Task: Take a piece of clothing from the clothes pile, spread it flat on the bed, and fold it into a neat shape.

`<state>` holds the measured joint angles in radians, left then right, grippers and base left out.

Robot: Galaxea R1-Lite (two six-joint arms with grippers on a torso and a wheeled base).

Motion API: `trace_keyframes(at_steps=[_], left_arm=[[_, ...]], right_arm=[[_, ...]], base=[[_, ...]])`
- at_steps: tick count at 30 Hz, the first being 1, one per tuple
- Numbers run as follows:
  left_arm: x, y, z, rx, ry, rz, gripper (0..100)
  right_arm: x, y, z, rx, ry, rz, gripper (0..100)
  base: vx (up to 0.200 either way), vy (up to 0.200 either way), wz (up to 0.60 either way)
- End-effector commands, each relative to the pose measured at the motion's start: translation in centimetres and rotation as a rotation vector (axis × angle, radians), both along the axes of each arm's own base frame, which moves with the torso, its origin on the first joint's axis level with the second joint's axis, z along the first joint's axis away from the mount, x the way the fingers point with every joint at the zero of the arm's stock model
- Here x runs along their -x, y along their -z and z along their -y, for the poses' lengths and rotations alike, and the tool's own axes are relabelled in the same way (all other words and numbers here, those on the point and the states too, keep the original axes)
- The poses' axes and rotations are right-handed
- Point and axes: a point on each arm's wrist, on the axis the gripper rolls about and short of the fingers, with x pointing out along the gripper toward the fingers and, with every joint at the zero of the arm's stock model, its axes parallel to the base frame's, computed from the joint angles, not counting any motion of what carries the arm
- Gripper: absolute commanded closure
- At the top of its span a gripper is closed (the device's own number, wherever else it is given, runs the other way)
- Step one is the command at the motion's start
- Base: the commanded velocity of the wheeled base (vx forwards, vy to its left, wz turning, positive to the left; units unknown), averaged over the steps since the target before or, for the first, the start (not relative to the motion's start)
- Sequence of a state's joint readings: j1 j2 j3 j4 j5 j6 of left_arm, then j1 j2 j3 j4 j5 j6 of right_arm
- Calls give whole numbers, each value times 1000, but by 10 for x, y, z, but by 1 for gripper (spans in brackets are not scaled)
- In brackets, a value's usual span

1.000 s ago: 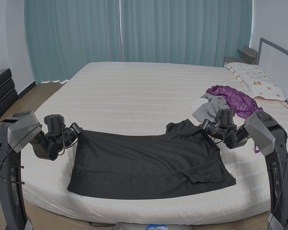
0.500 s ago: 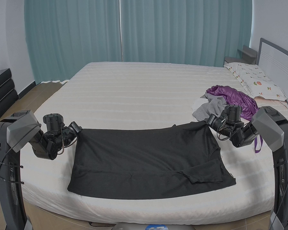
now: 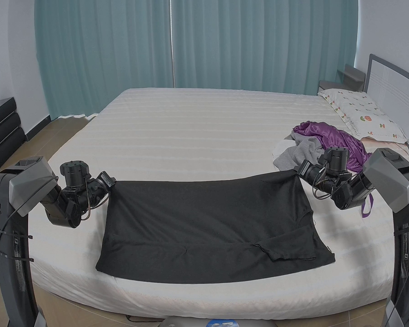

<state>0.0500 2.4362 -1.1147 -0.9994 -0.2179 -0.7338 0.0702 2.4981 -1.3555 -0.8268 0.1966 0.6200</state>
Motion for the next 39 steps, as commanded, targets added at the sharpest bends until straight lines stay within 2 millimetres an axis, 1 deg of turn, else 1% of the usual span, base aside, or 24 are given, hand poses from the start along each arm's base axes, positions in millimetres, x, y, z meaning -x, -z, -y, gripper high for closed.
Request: trace_keyframes(at_steps=[1,4,7,9,10,14,19,24,25,26,28,31,33,34,35,39], left_arm=[[8,7,1,-5,5,-35,100],[13,8,1,-26,13,-47,100],[24,7,2,-67,30,-60,100],[26,6,2,-71,33,-55,100],[31,5,3,-75,34,-50,100],[40,8,4,-89,42,-38,100],[49,12,3,-123,50,-38,100],[60,10,2,-128,49,-41,100],[61,11,2,-128,49,-43,100],[66,13,1,-143,51,-48,100],[70,15,1,-154,56,-50,100],[84,22,1,-181,64,-56,100],[86,22,1,-181,64,-56,100],[90,24,1,-181,64,-58,100],[94,26,2,-182,66,-57,100],[103,30,3,-181,71,-63,100]], right_arm=[[12,1,0,2,-13,-35,100],[17,0,4,-1,-15,-49,100],[32,-2,7,-8,-37,-83,100],[36,-2,7,-7,-47,-94,100],[42,-1,7,-9,-56,-110,100],[50,-2,13,-9,-47,-110,100],[68,-2,14,-26,-83,-122,100],[83,6,17,-32,-95,-141,100],[83,6,17,-32,-95,-140,100],[87,8,17,-33,-95,-138,100],[89,10,17,-33,-94,-140,100],[99,12,22,-36,-93,-150,100],[102,12,23,-39,-97,-154,100],[106,13,23,-45,-108,-161,100],[111,14,25,-49,-115,-168,100],[120,26,26,-6,-131,-186,100]], base=[[0,0,0],[0,0,0],[0,0,0],[0,0,0],[0,0,0],[0,0,0],[0,0,0],[0,0,0],[0,0,0],[0,0,0],[0,0,0],[0,0,0],[0,0,0],[0,0,0],[0,0,0],[0,0,0]])
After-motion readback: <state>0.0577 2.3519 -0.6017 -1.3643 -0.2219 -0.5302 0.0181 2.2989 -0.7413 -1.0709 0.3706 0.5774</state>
